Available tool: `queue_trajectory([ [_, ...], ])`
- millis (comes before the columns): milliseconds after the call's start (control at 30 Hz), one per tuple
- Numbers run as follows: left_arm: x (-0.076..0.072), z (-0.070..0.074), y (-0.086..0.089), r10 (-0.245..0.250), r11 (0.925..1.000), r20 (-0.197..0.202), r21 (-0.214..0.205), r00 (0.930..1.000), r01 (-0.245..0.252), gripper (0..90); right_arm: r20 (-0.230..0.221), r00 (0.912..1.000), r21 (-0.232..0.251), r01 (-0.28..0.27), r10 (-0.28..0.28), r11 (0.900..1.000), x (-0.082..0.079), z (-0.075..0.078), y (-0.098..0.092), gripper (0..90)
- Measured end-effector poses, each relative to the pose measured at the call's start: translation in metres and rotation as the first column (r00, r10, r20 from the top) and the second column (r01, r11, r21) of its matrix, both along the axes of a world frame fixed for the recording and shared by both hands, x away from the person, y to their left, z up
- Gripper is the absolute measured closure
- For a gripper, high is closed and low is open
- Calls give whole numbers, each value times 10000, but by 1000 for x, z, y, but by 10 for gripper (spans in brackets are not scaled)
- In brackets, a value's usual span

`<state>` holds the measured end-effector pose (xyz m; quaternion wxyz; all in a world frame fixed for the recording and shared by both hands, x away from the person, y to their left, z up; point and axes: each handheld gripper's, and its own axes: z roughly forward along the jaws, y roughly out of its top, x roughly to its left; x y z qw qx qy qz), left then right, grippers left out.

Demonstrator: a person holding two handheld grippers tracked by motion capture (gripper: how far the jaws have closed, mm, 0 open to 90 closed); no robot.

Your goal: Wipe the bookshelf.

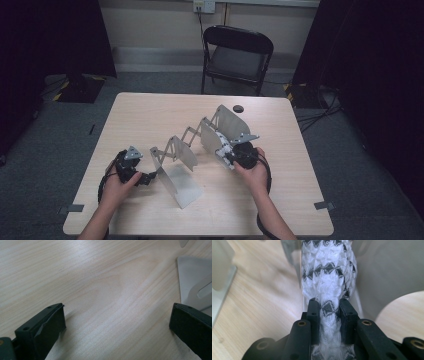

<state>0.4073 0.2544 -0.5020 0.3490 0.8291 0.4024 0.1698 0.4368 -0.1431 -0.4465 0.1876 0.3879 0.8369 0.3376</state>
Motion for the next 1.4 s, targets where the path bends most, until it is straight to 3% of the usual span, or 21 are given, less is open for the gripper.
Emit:
queue_trajectory([
  [67,0,0,0,-9,10000,-3,15,10000,9,1,144,9999,34,28,-29,10000,0,6,-1,740],
  [100,0,0,0,-7,10000,-8,-14,10000,7,1,497,9987,172,96,-104,9998,-1,21,-4,740],
  [200,0,0,0,-12,10000,-10,2,10000,12,1,744,9971,247,108,-127,9996,0,34,-6,740],
  [233,0,0,0,-11,10000,-10,2,10000,11,1,1108,9936,337,190,-226,9993,1,49,-6,740],
  [300,0,0,0,2,10000,23,26,10000,-2,1,1195,9924,394,244,-290,9989,2,53,-5,740],
  [333,0,0,0,-10,10000,32,19,10000,10,1,1497,9875,582,403,-486,9975,4,65,-4,740],
  [467,0,0,0,-13,10000,33,21,10000,13,1,1537,9857,611,608,-696,9963,10,69,-2,740],
  [500,0,0,0,-11,10000,32,16,10000,11,1,1315,9885,516,678,-741,9964,15,65,0,740],
  [933,0,0,0,-27,10000,35,13,10000,27,1,493,9937,9,1012,-1011,9949,21,21,-5,739],
  [1400,0,0,0,-27,10000,37,11,10000,27,1,-376,9929,-247,1123,-1132,9934,11,-21,-20,734],
])
